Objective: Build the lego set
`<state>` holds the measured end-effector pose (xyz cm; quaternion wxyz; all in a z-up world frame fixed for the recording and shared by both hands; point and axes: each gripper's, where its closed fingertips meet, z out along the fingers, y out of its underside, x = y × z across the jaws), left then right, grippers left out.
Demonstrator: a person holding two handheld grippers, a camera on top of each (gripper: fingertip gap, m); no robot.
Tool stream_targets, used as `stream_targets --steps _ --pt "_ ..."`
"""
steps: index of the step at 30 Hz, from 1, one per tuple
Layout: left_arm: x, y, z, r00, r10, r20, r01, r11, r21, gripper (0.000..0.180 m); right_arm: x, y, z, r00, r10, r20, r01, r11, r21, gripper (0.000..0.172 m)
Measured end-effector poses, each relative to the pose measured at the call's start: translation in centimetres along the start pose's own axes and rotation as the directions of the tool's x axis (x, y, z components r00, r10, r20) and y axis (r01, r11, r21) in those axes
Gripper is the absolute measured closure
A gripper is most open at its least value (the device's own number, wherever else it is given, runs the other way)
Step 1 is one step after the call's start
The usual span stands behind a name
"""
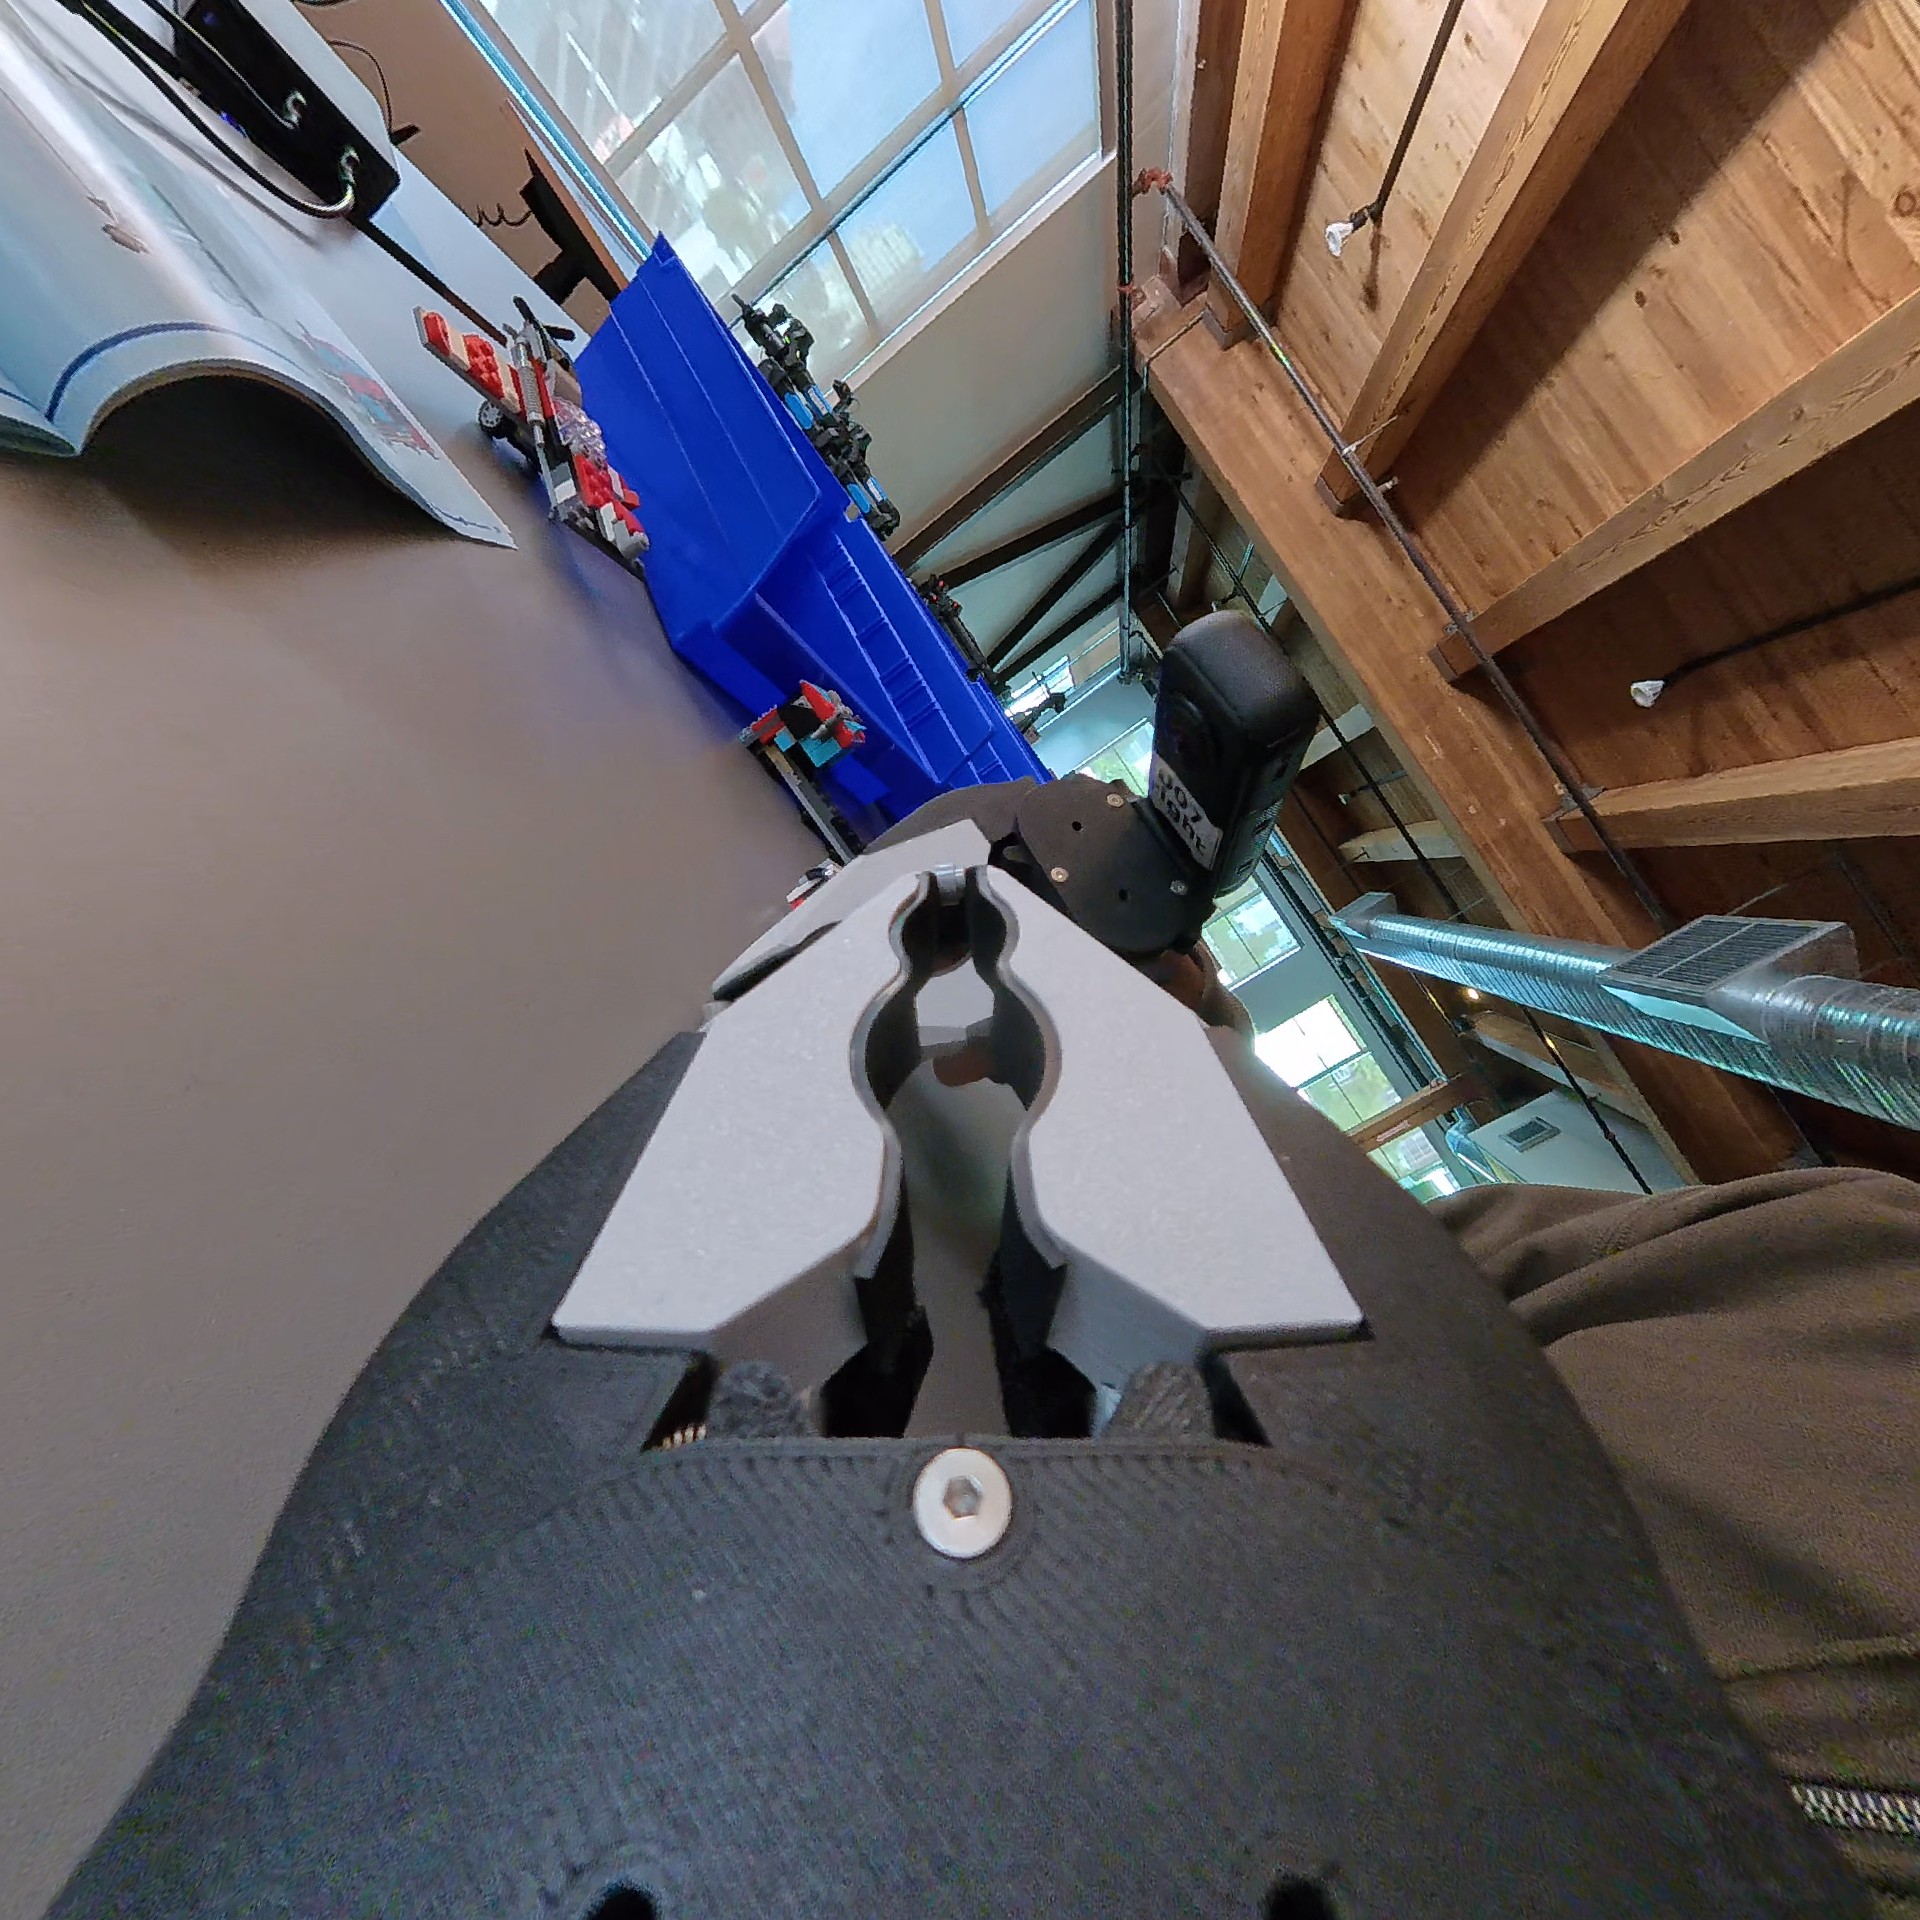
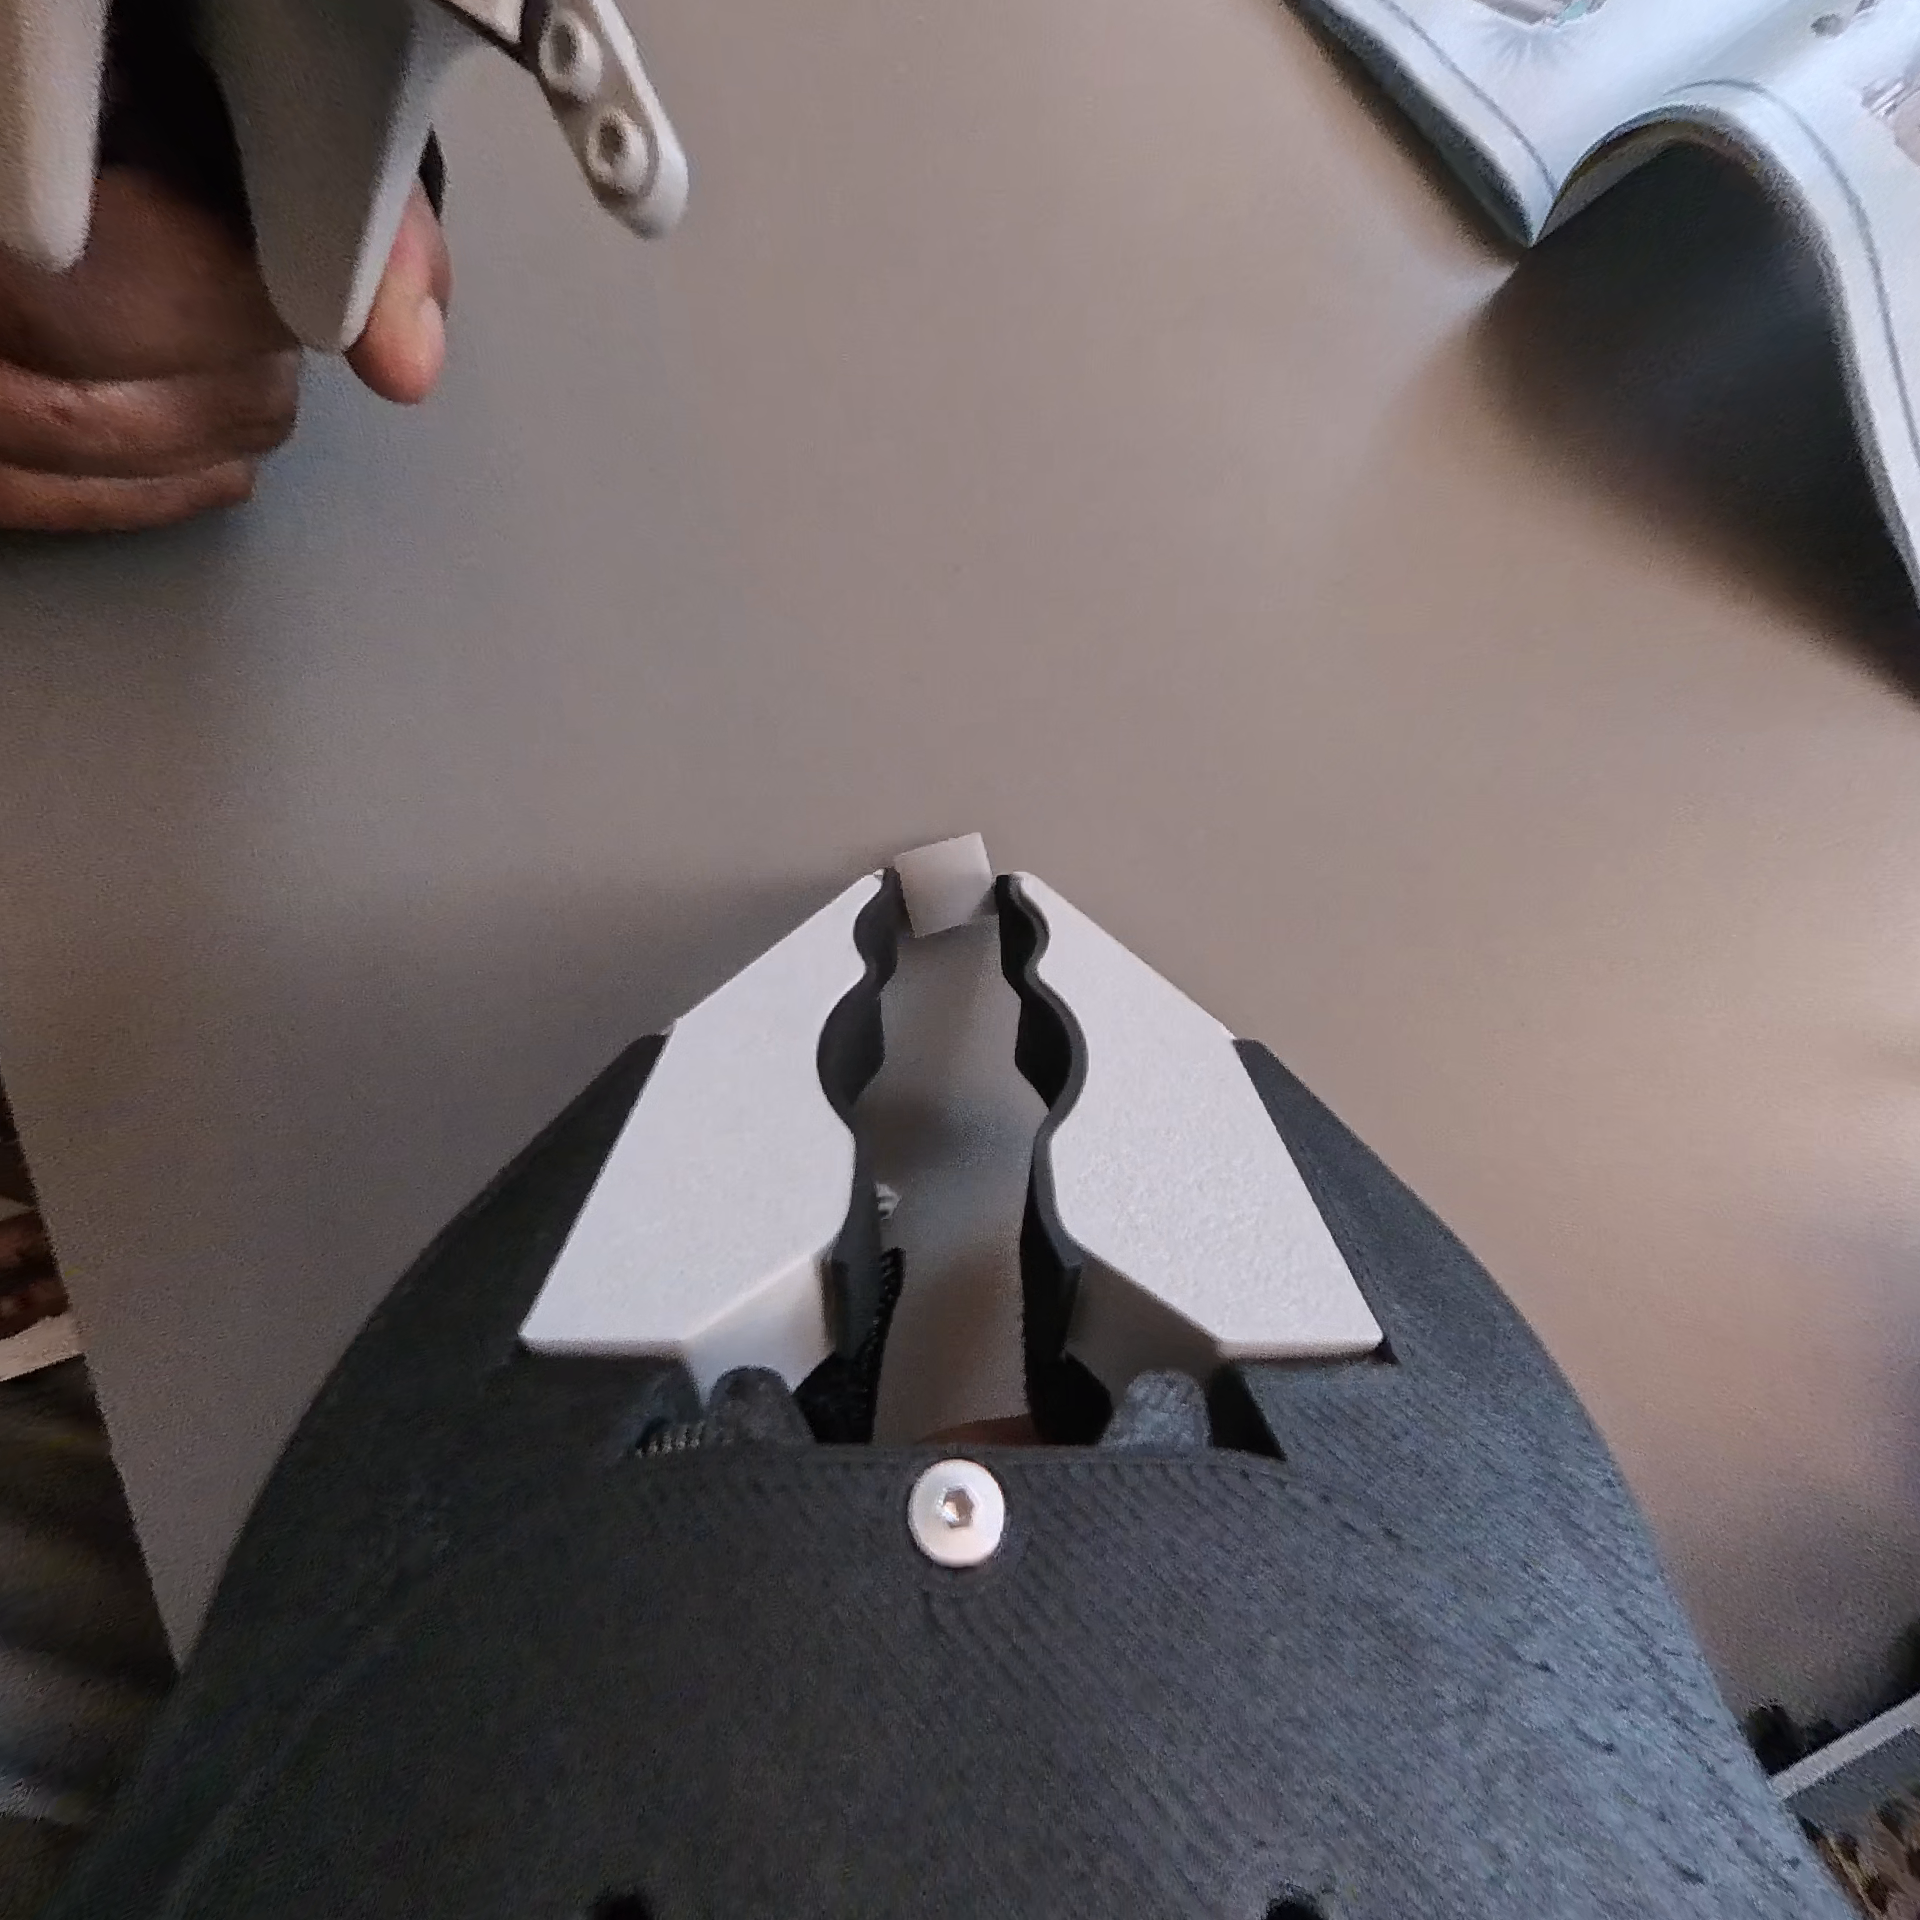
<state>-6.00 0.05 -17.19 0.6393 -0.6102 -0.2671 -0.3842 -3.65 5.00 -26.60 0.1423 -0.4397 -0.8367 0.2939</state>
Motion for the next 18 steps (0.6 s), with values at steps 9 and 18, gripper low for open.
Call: stream_targets --steps 9,18 --pt "0.3 0.3 0.1 1.0 0.013 -0.013 -0.013 1.0 -0.018 0.175 -2.4 -6.8 -5.4 0.988 -0.153 -0.026 0.153 0.938 0.311 0.151" --pt "0.9 1.1 0.4 0.998 0.05 -0.038 -0.052 0.997 -0.063 0.175 -3.4 -8.0 -6.2 0.978 -0.206 -0.037 0.205 0.911 0.359 0.151"
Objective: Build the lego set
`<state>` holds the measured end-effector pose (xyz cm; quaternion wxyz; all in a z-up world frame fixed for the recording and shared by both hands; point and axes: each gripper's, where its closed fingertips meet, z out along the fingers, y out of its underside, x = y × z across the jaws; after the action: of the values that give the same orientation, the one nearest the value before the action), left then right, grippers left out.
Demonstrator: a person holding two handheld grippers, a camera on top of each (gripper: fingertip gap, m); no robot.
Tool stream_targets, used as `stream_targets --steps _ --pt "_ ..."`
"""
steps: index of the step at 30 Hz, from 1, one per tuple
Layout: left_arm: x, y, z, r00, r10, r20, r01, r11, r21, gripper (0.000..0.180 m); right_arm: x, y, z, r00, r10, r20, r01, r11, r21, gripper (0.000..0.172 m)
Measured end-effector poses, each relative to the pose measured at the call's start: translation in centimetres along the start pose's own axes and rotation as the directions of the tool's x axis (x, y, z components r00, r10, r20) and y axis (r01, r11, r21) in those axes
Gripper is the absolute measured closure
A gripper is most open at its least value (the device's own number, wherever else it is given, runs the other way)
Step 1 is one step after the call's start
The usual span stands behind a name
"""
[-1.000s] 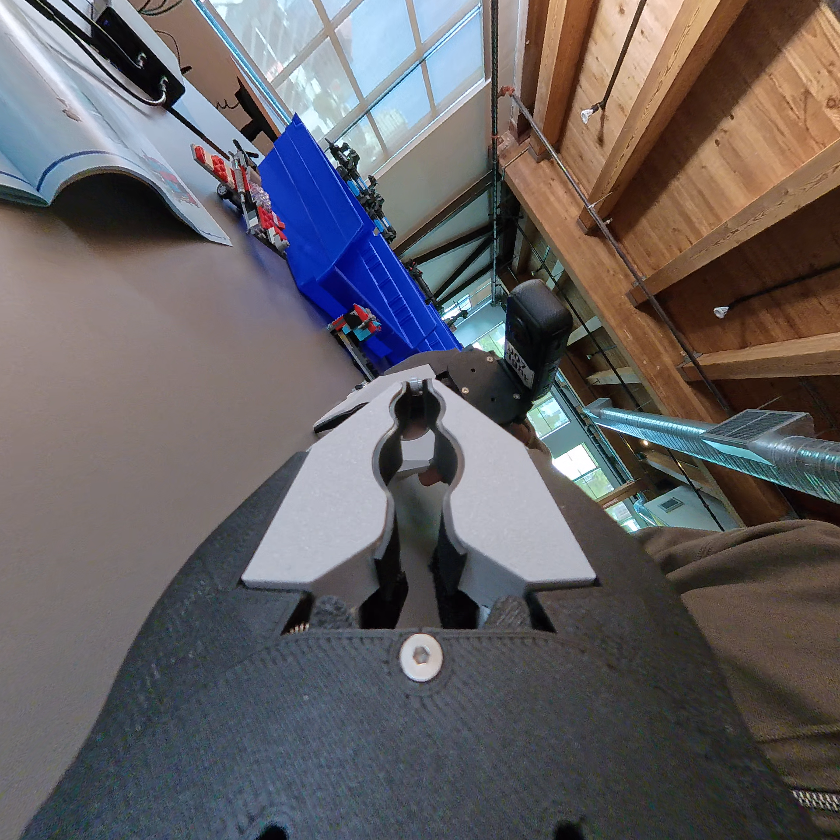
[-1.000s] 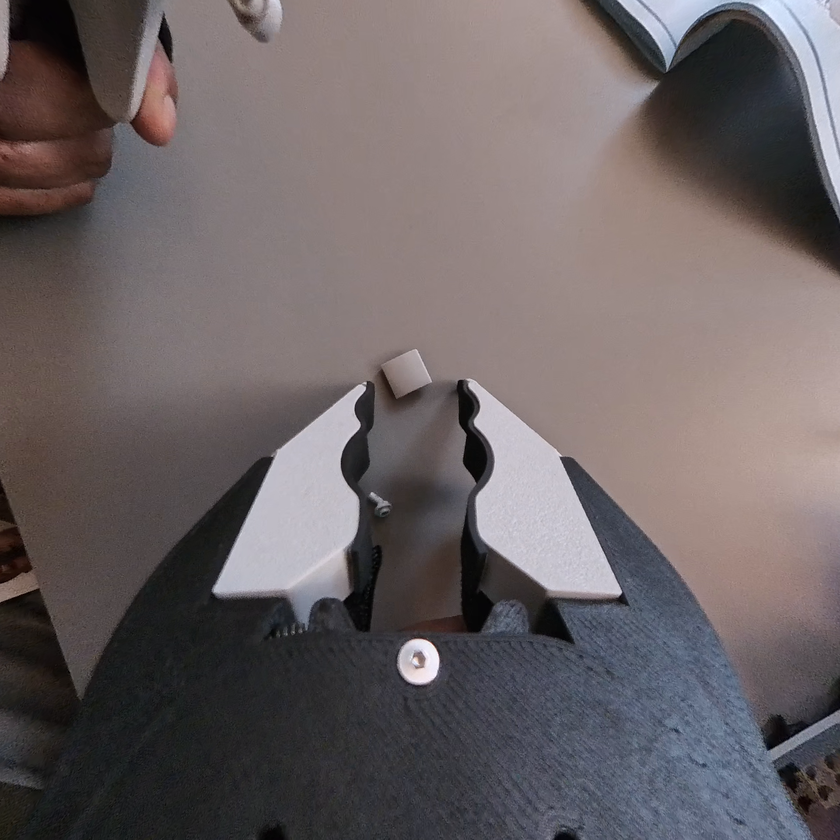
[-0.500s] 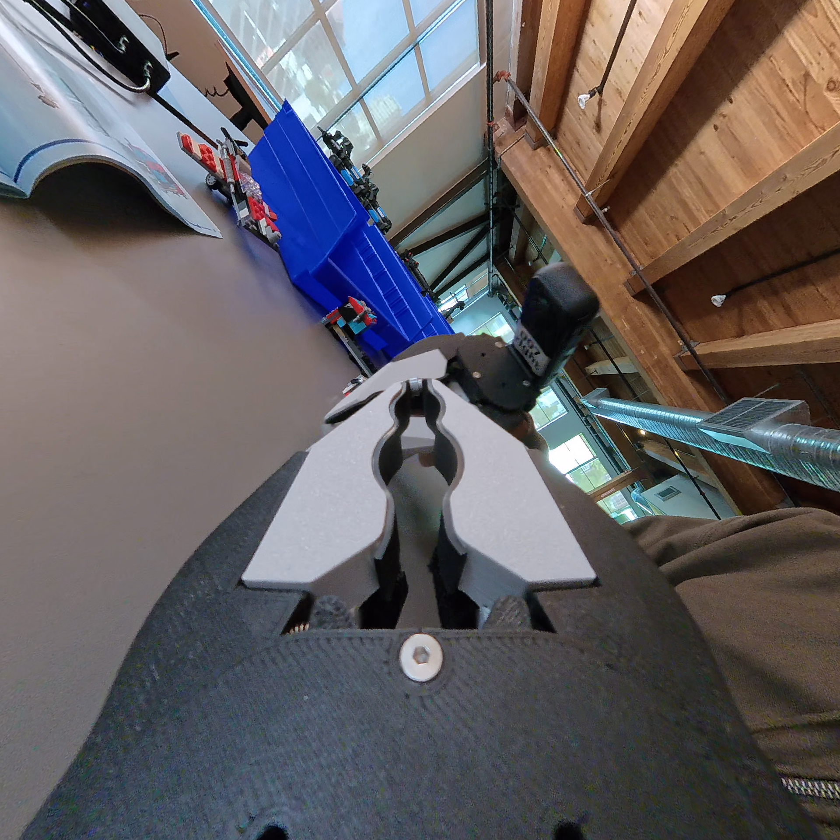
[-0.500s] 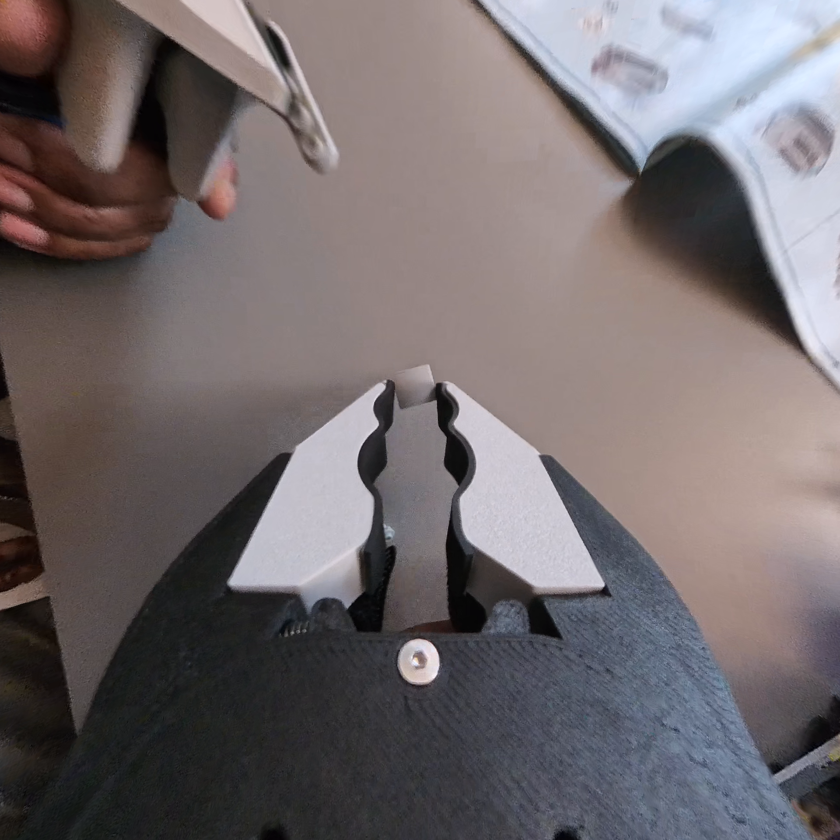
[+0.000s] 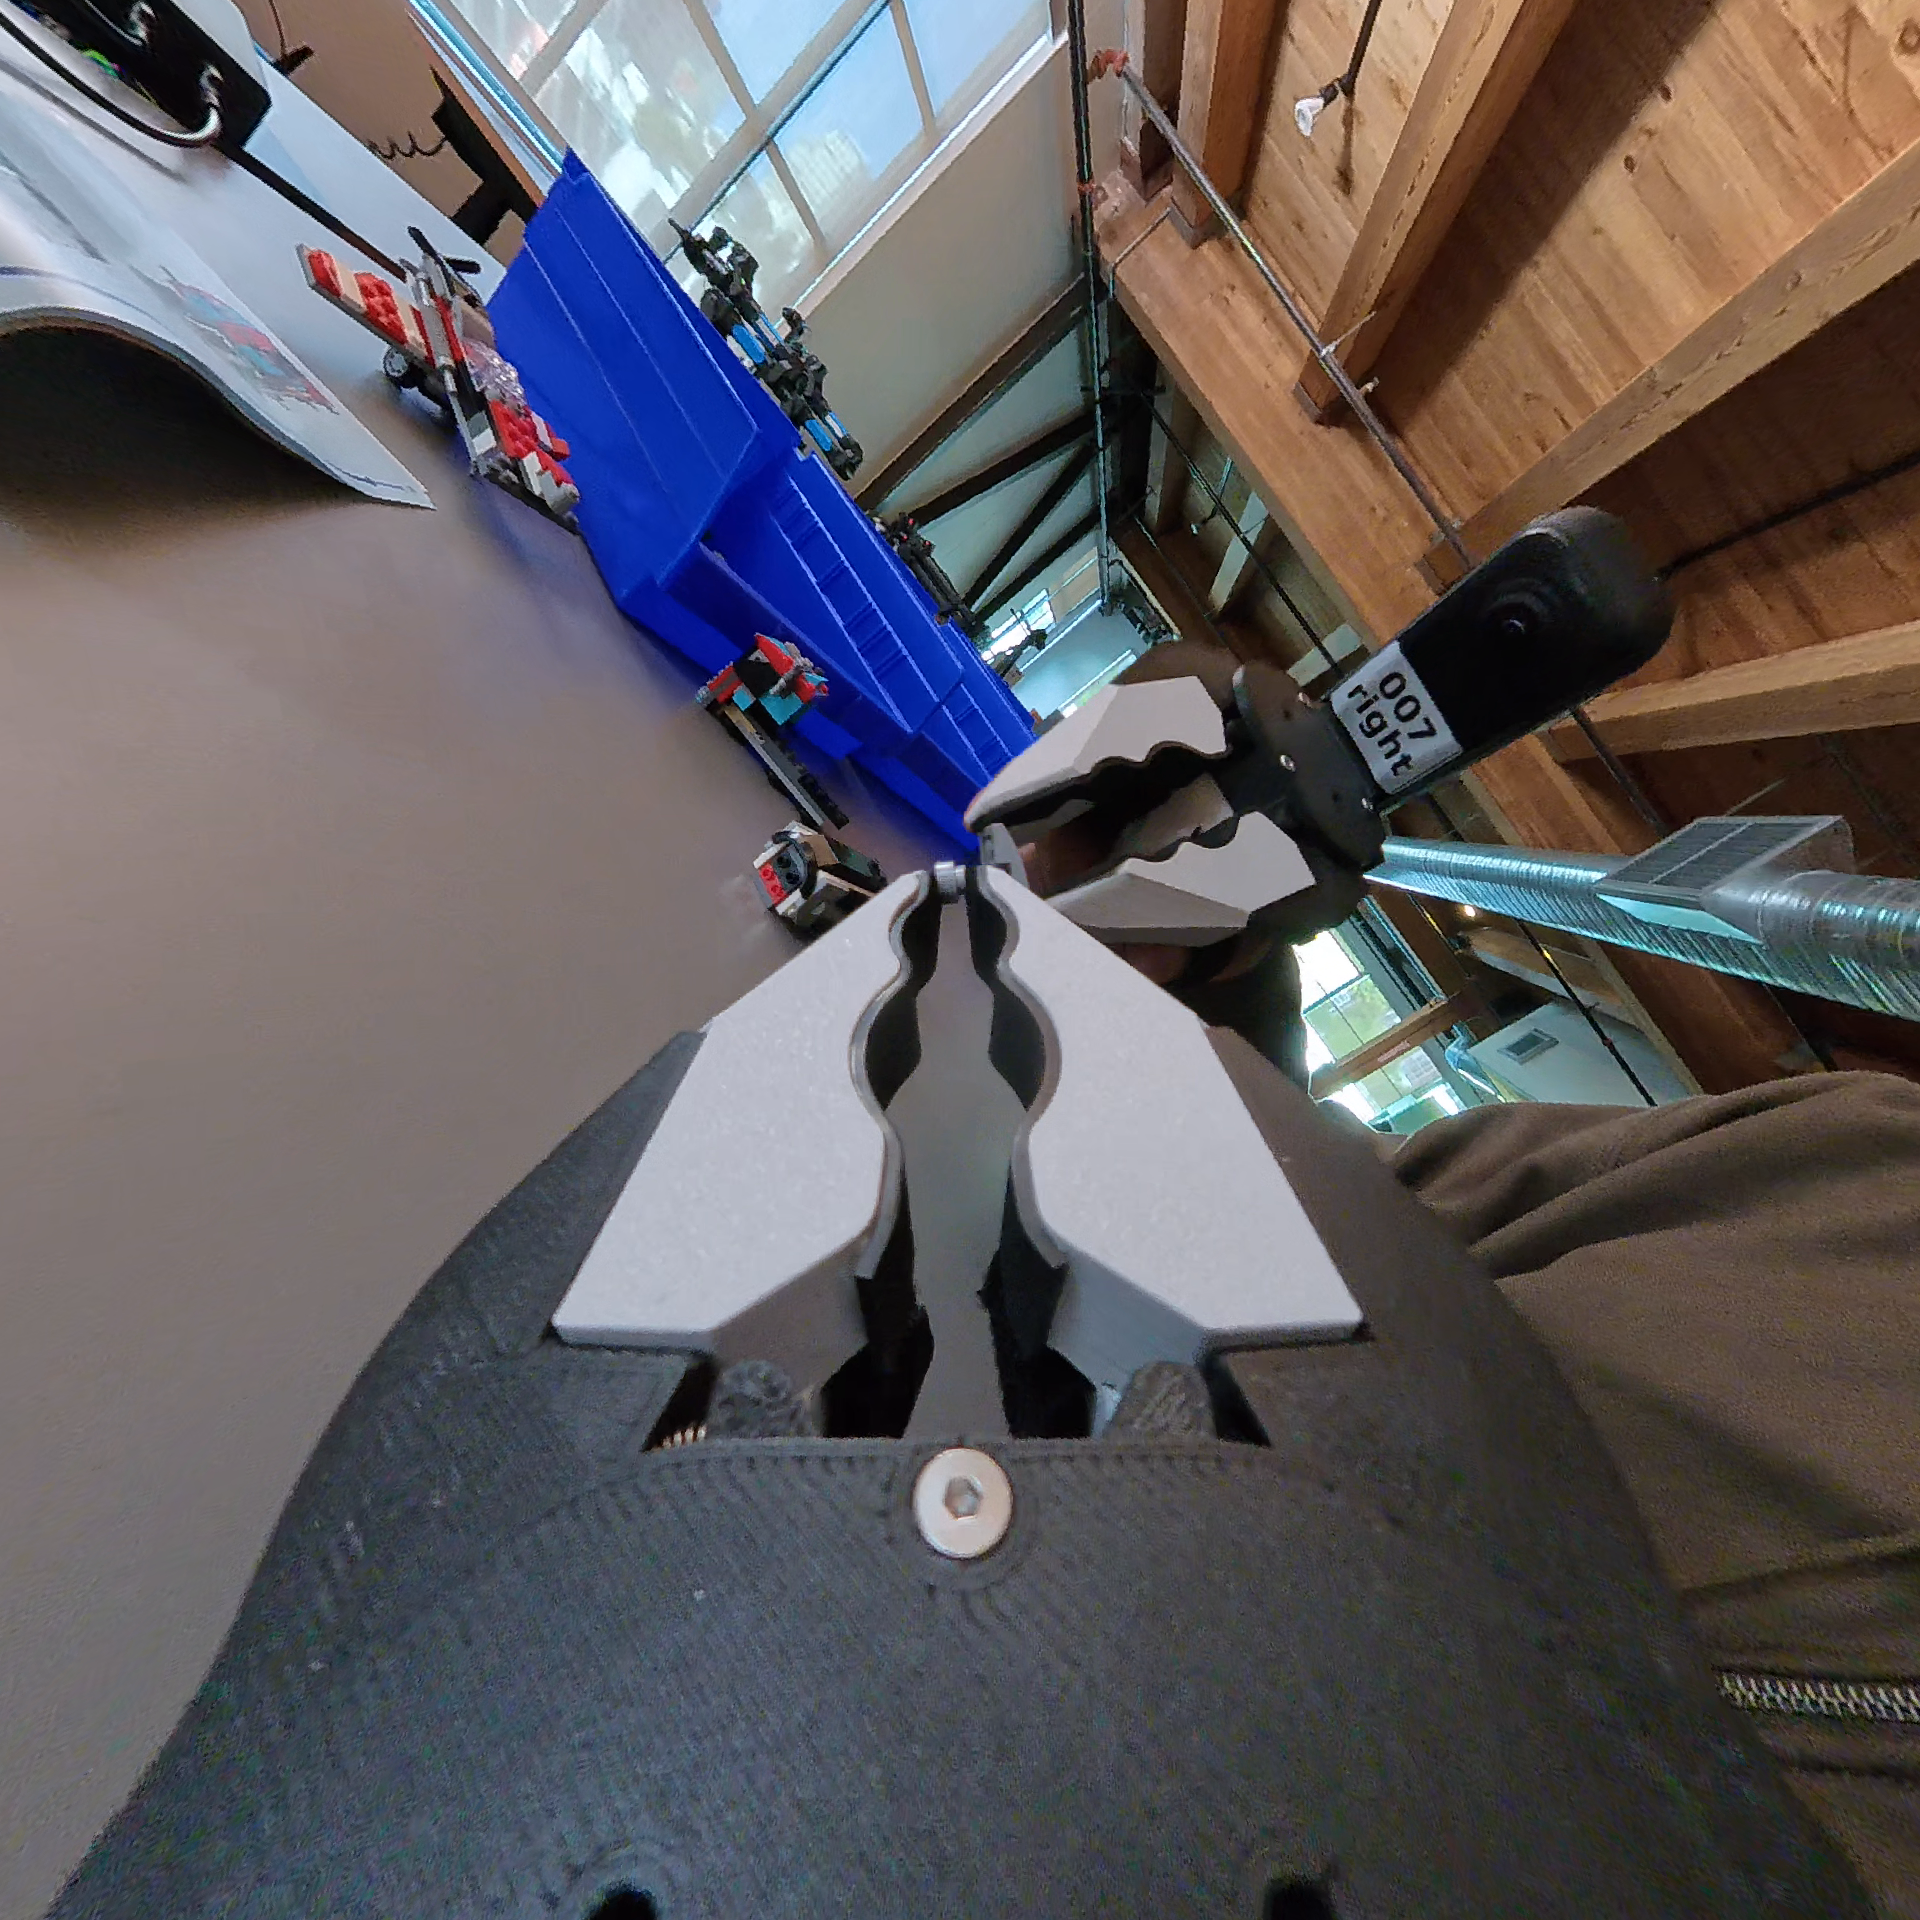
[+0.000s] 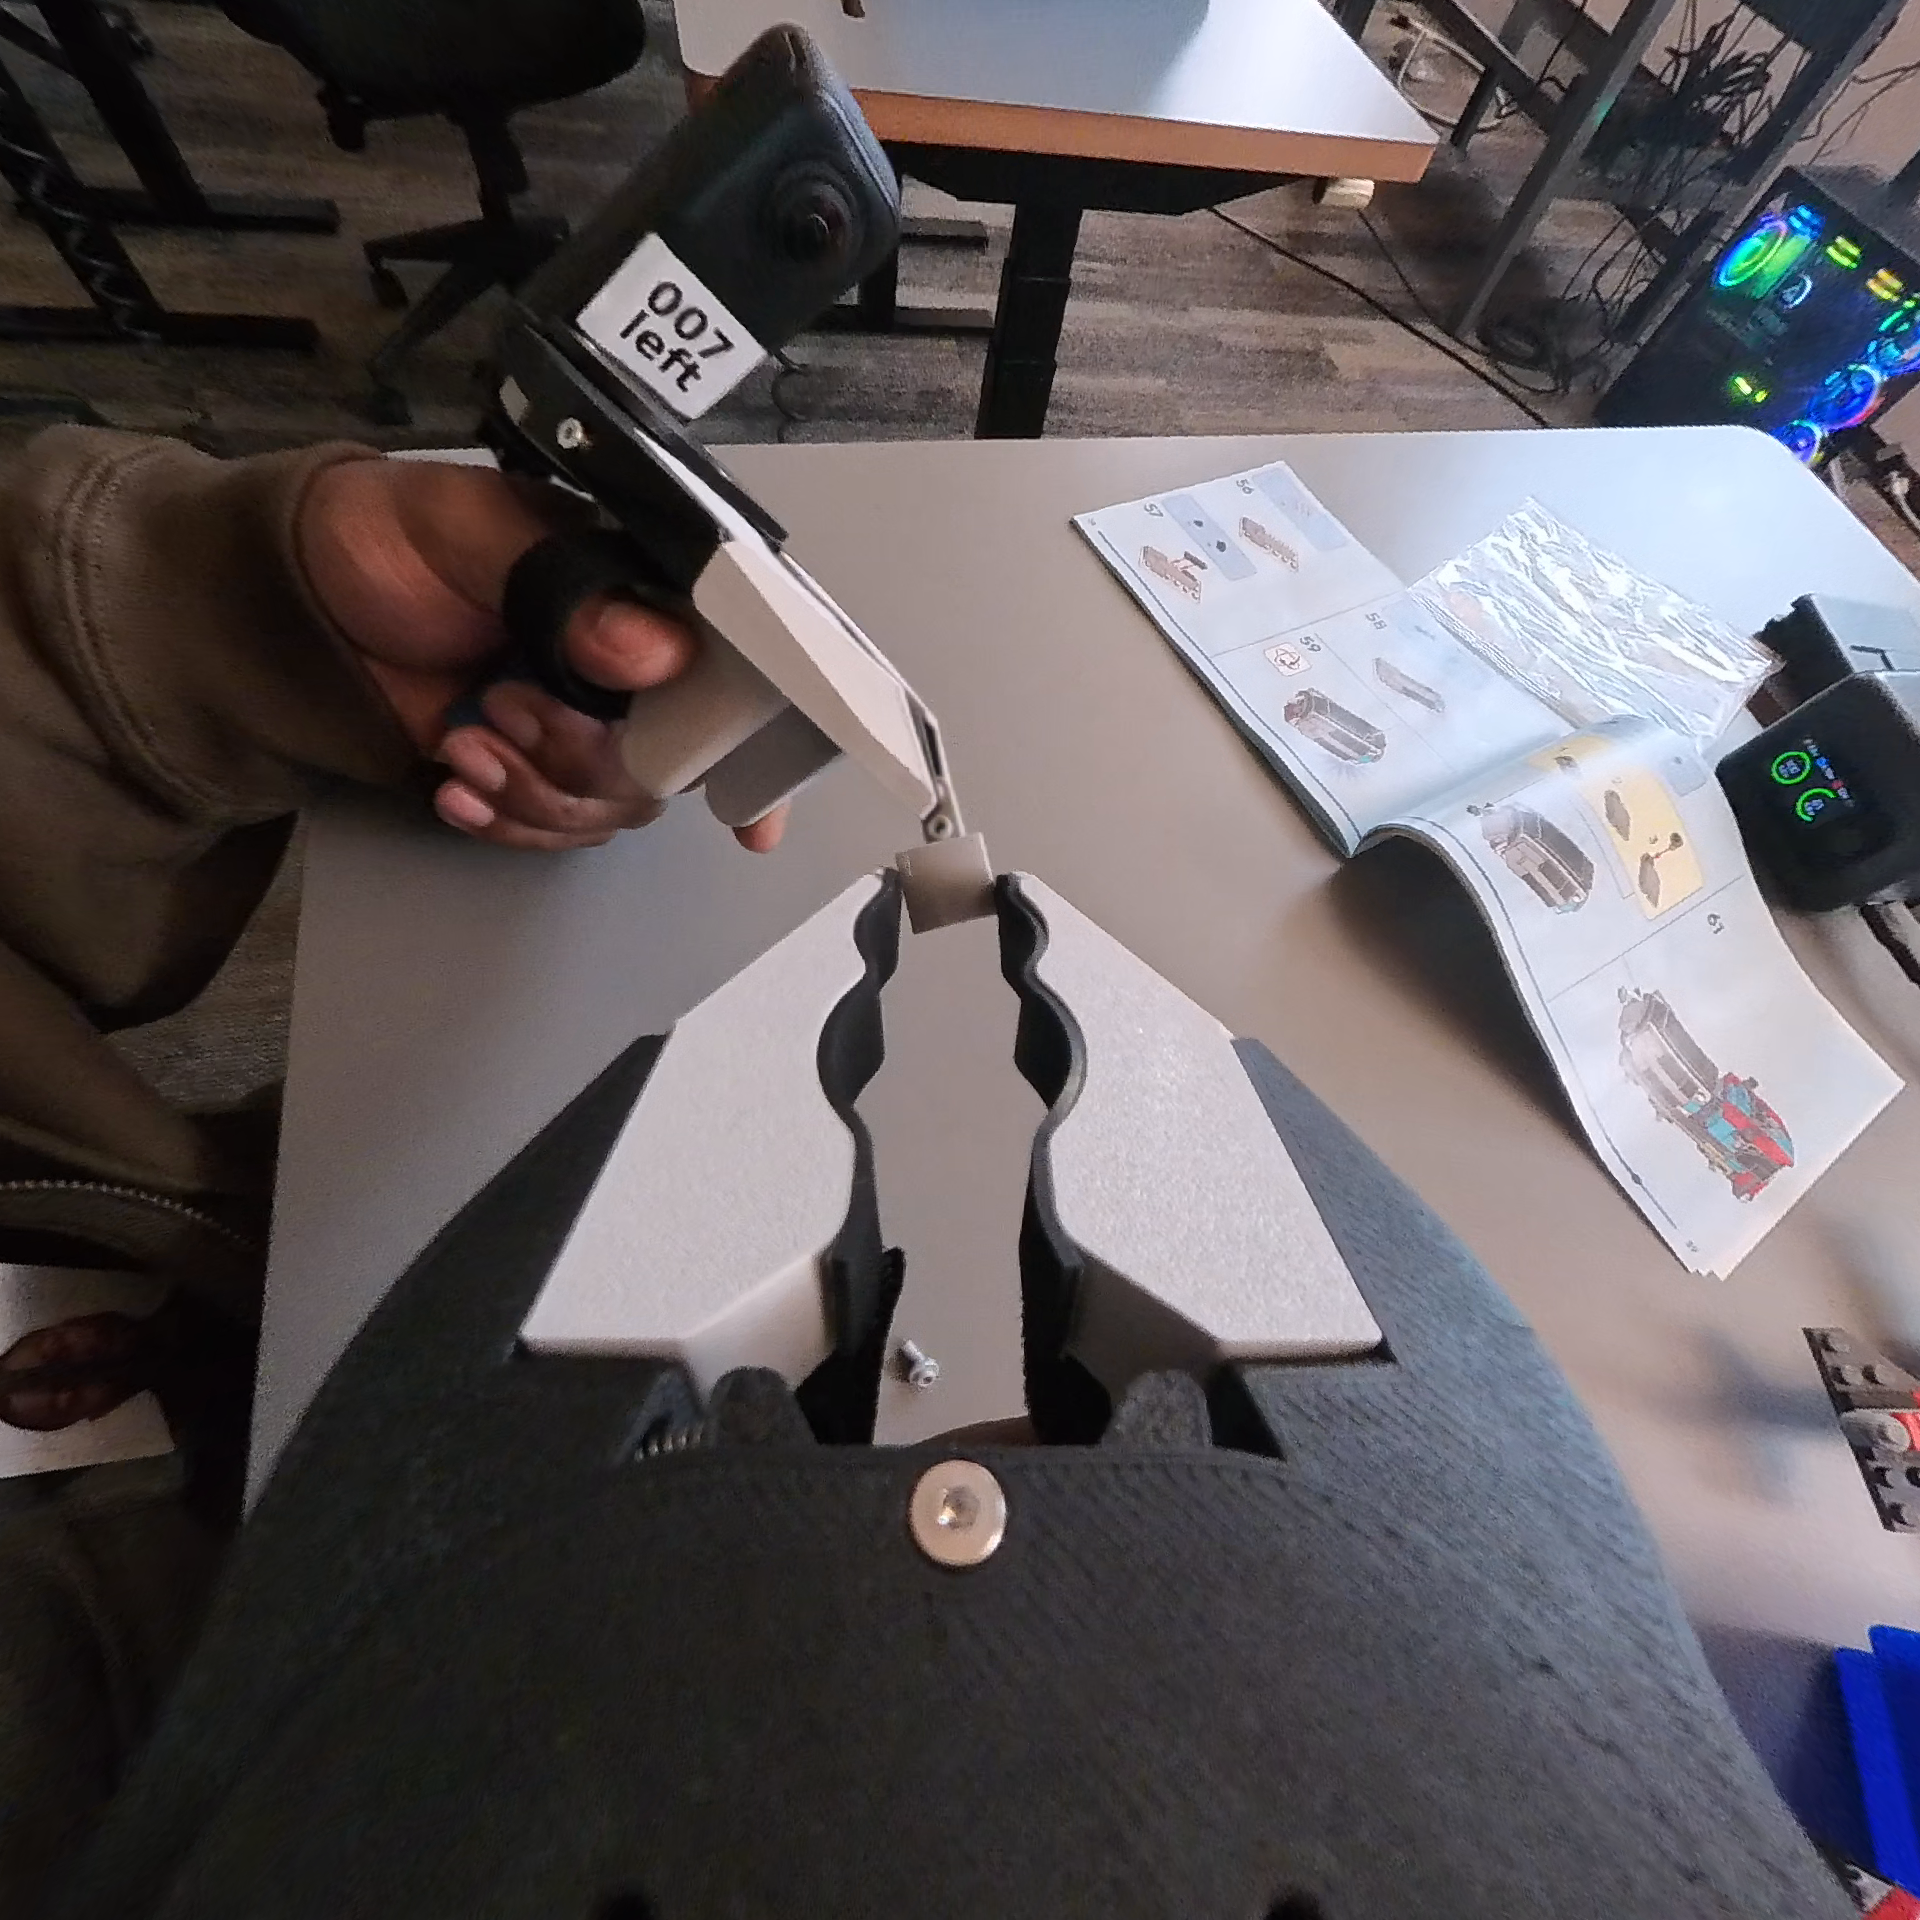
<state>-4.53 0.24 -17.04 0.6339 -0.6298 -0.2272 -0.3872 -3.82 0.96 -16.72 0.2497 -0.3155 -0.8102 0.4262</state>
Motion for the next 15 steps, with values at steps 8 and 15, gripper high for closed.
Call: stream_targets --steps 8,15 --pt "0.36 0.44 0.18 1.0 0.014 -0.018 -0.014 1.0 -0.027 0.175 -0.26 0.31 0.31 1.0 0.003 0.017 -0.002 1.0 -0.019 0.151" --pt "0.41 0.64 0.27 1.0 0.024 -0.017 -0.025 0.999 -0.036 0.175 -0.27 0.38 0.54 1.0 0.006 0.007 -0.006 0.999 -0.032 0.151"
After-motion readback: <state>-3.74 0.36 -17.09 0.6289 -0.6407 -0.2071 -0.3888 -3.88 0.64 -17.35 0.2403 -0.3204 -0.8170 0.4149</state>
